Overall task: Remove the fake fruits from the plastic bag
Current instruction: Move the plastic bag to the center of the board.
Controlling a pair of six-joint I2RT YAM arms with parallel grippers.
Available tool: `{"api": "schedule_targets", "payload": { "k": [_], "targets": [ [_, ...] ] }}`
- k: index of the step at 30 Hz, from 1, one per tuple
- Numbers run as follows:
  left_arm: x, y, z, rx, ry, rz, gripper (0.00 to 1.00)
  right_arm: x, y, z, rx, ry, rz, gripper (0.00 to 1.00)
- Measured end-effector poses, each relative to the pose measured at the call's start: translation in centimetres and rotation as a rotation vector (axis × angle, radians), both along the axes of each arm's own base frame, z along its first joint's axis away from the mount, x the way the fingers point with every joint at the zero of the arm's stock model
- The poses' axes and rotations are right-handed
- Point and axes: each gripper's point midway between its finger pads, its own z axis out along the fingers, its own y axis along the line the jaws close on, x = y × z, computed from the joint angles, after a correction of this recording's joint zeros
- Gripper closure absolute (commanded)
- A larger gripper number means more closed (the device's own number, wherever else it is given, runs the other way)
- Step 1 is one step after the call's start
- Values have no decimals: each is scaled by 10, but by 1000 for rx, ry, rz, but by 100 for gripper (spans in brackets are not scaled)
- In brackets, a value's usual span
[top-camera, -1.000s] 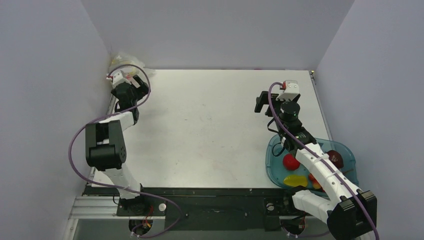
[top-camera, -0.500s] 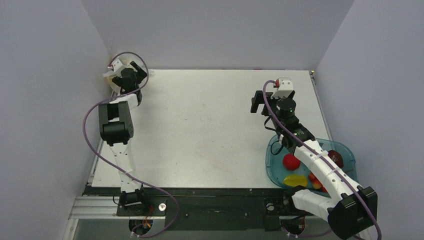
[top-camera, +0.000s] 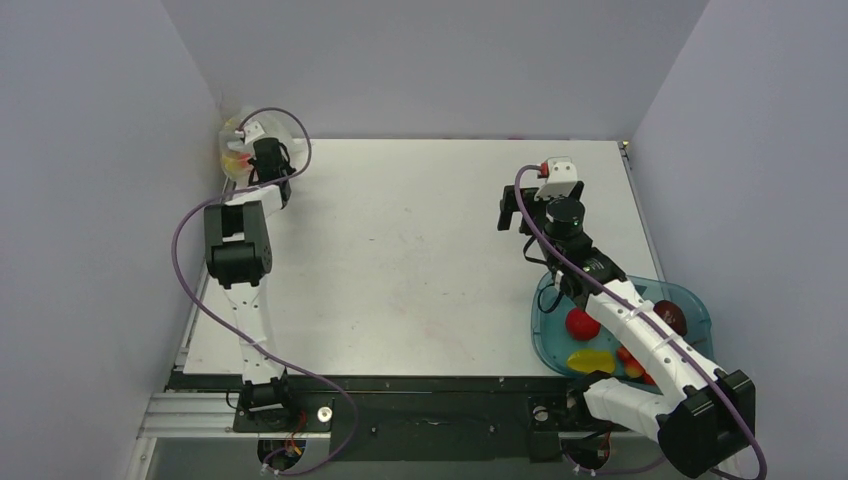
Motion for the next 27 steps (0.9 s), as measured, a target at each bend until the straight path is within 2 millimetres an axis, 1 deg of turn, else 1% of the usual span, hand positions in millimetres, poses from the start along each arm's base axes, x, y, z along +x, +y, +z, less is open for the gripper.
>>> {"api": "schedule_targets", "payload": {
  "k": [3, 5, 7, 8, 9, 13, 15, 17, 20, 23, 24, 26, 27],
  "targets": [
    [-21, -13, -15, -12, 66, -30, 100, 0, -1, 0, -5, -2, -3, 1],
    [-35, -26, -16, -12, 96, -52, 100, 0, -2, 1, -7, -5, -6, 1],
    [-52, -44, -10, 6, 120, -86, 100, -1, -3, 5, -8, -14, -5, 1],
    [-59, -54, -6, 13, 127, -103, 100, -2, -3, 7, -8, -22, -5, 1],
    [-68, -70, 3, 24, 130, -136, 100, -3, -4, 10, -5, -32, -5, 1],
    [-82, -127, 40, 5, 114, -265, 100, -8, -7, 23, 7, -73, -6, 1],
    [-93, -147, 56, -35, 113, -314, 100, -10, -8, 25, 11, -84, -7, 1],
    [-108, -157, 67, -82, 116, -340, 100, -11, -8, 26, 14, -89, -7, 1],
    [-138, -165, 68, -148, 154, -358, 100, -12, -9, 26, 14, -89, -6, 1],
    [-176, -180, 57, -200, 213, -385, 100, -13, -9, 25, 14, -89, -6, 1],
    [-187, -187, 53, -211, 233, -397, 100, -13, -9, 24, 13, -89, -6, 1],
    [-217, -207, 48, -222, 276, -441, 100, -13, -9, 25, 14, -90, -5, 1],
    [-231, -218, 48, -224, 288, -466, 100, -13, -9, 25, 15, -91, -5, 1]
  ]
}}
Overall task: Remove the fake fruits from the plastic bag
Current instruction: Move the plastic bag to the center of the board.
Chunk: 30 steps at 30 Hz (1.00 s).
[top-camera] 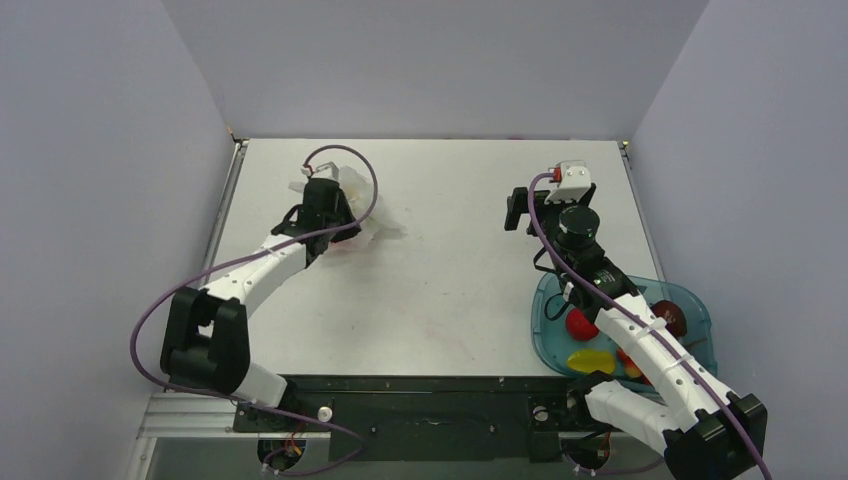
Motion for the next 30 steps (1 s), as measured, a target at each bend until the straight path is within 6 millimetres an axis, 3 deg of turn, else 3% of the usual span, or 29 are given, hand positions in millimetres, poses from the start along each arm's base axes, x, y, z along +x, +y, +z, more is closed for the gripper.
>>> {"api": "schedule_targets", "payload": {
  "k": [8, 12, 14, 18, 22, 26, 30],
  "targets": [
    [-92, -82, 42, -74, -73, -223, 100, 2, 4, -3, 2, 5, 15, 1],
    [-135, -115, 39, -108, -51, -329, 99, 4, 7, -7, -1, 17, 28, 1],
    [-150, -123, 31, -104, -26, -365, 89, 4, 9, -8, 0, 18, 37, 1],
    [-169, -120, 25, -96, 5, -378, 66, 3, 16, -6, 10, 16, 67, 1],
    [-176, -111, 48, -125, -52, -374, 51, 4, 29, -6, 25, 11, 123, 1],
    [-183, -102, 82, -168, -146, -383, 45, 2, 55, -22, 8, 50, 215, 1],
    [-189, -95, 100, -161, -189, -404, 44, -11, 90, -36, -32, 81, 358, 2]
  ]
}}
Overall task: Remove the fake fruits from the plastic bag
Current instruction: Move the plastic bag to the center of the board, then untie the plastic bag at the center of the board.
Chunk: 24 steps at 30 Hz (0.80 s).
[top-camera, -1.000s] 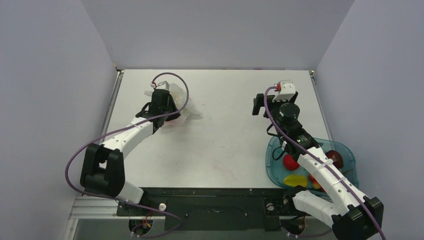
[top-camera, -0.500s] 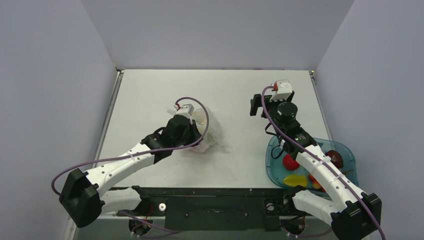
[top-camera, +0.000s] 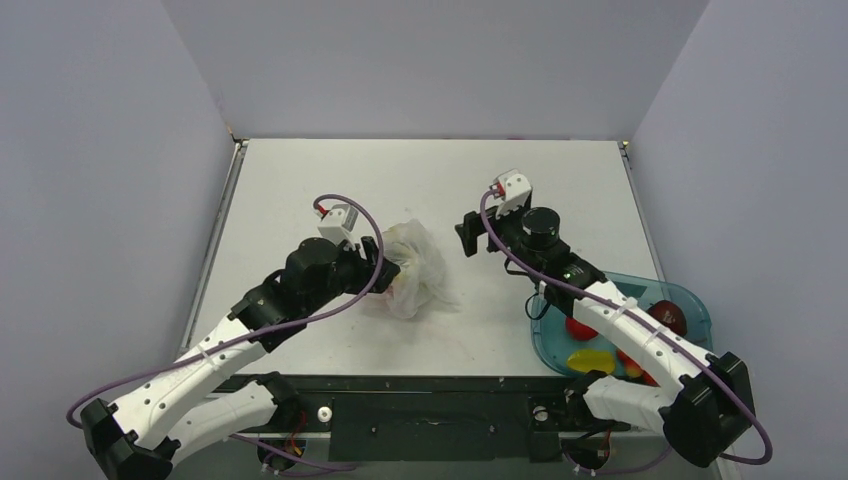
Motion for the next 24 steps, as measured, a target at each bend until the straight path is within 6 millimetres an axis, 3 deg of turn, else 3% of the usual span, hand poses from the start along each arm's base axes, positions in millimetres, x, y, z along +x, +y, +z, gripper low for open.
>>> {"api": "schedule_targets", "payload": {
  "k": [4, 7, 15, 24],
  "targets": [
    [-5, -5, 3, -17, 7, -35, 45, -21, 36, -4, -16, 5, 184, 3],
    [-11, -20, -4, -45, 62, -82, 46, -31, 57, -6, -27, 8, 299, 5],
    [-46, -71, -59, 131, 186, -197, 51, -46, 80, -11, -45, 34, 445, 7],
    [-43, -82, -37, 252, 2, -123, 50, -45, 94, -17, -7, 127, 481, 11]
  ]
}}
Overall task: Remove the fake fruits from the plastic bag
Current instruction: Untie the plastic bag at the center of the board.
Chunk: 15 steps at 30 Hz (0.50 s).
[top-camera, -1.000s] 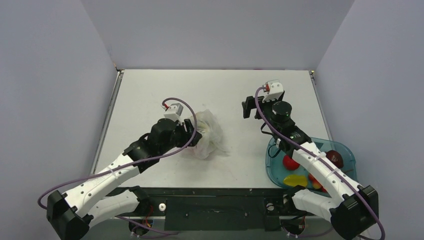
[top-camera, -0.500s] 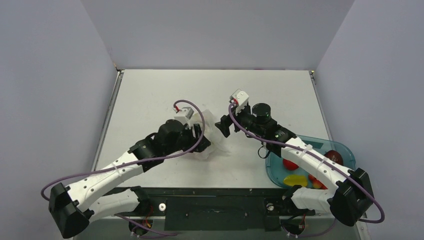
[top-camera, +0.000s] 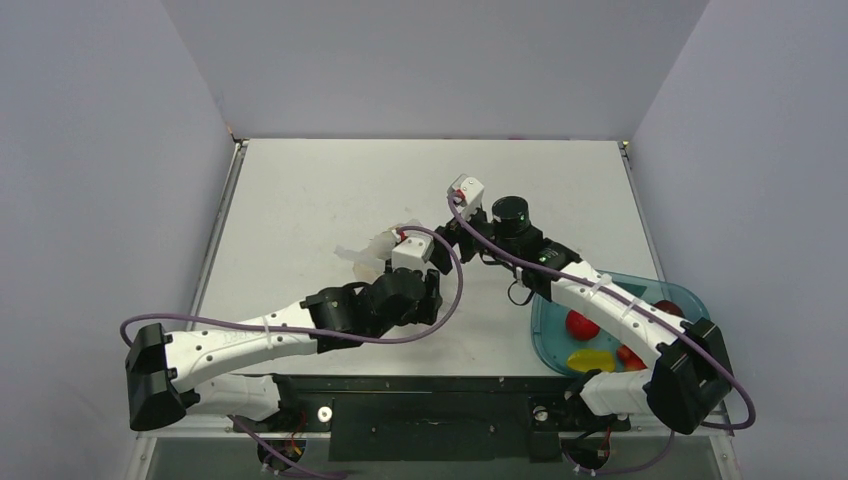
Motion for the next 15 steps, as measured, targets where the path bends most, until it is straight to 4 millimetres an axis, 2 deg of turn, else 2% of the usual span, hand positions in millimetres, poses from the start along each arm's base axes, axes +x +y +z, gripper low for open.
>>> {"api": "schedule_targets", "payload": {
  "k": [10, 15],
  "targets": [
    [21, 25, 2, 111, -154, 151, 43, 8, 5, -4, 43, 108, -30, 18],
    [28, 31, -19, 217, -165, 192, 48, 8, 10, -4, 49, 152, -19, 21]
  ]
}}
